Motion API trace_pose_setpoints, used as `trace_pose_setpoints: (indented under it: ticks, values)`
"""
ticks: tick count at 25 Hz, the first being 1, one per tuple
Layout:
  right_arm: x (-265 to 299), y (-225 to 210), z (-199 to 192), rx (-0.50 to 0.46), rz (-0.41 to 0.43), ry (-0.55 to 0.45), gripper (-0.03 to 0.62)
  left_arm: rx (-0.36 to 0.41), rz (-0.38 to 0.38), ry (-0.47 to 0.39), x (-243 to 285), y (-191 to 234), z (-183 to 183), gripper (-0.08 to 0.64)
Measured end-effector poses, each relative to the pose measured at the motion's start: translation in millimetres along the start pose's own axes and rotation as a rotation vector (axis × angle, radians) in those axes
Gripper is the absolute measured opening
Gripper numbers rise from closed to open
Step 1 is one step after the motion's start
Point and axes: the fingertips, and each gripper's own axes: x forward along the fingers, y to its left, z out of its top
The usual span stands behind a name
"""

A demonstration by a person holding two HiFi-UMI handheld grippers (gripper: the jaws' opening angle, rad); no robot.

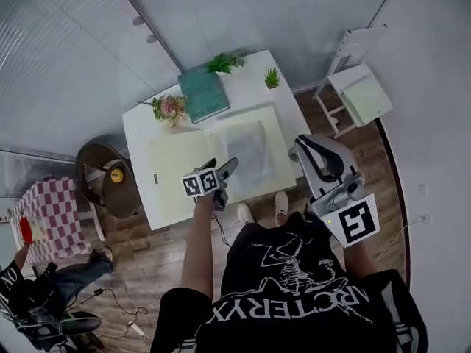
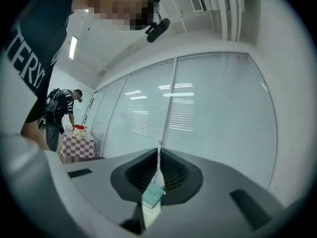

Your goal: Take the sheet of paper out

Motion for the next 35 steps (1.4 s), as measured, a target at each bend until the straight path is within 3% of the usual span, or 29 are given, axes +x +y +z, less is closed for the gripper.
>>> trace_pose_setpoints:
  ticks: [3, 10, 14, 18, 30, 35]
  values:
    - [-4.9, -5.1, -3.1, 0.000, -0.018, 0.010, 0.012, -0.104, -0.036, 0.044, 23.1, 13.0, -9.6, 0.411]
    - [-12.2, -10.9, -9.6, -0.004, -0.040, 0.045, 0.012, -0.206, -0.042, 0.083, 44.5, 31.4, -18.0, 0.411]
    - [-8.7, -14.1, -13.0, -0.003, -0.043, 0.057, 0.012, -0.218, -0.026, 0.073, 45.4, 38.8, -22.3, 0.410]
    - [-3.5, -9.8, -11.7, -0.004, -0.035, 0.051, 0.012, -0.228, -0.064, 0.080, 49.6, 32.4, -21.0, 0.410]
    - [-0.1, -1.3, -13.2, -0.016, -0.021, 0.076, 0.012, -0.149, -0.113, 0.129, 74.1, 11.5, -21.9, 0.407]
    - [-1.6, 2.5, -13.4, -0.023, -0.019, 0.086, 0.012, -0.151, -0.085, 0.124, 78.1, 13.2, -23.6, 0.368]
